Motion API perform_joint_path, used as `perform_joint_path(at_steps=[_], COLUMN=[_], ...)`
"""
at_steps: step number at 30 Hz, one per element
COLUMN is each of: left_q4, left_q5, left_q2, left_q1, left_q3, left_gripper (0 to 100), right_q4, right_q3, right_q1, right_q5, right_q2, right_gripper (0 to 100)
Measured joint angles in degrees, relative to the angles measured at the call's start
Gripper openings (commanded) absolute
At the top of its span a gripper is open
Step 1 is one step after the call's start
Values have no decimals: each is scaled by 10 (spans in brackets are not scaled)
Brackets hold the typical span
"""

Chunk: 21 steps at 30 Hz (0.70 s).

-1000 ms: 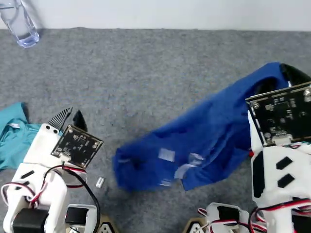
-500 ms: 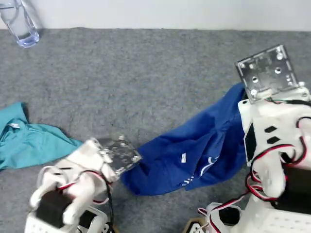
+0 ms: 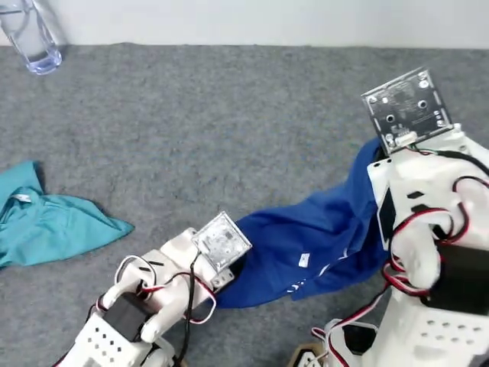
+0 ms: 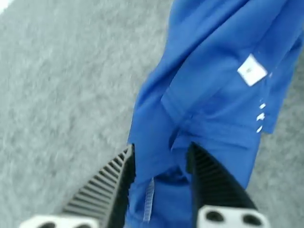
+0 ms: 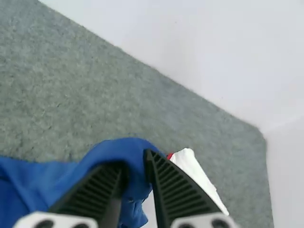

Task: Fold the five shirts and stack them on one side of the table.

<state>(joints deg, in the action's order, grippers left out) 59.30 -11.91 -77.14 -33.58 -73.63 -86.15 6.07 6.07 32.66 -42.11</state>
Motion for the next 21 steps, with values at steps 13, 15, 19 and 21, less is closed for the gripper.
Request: perform_joint_path(at_steps=[13,15,19,21], left_q4=[-17,-8,-4,-4], left_q5=[0,0,-4,-15], left_q2=[159,229,368,431], left_q1=[-18,-20,-21,-25], left_q3=[85,138,222,252], left_gripper=[148,148,148,148], right_q4=[0,0,0,0], right_q3=[-7,-7,-7,-7], right_q1=[0,0,0,0], right_q5=[0,0,0,0], right_q2=[0,0,0,0], right_gripper=[9,9,9,9])
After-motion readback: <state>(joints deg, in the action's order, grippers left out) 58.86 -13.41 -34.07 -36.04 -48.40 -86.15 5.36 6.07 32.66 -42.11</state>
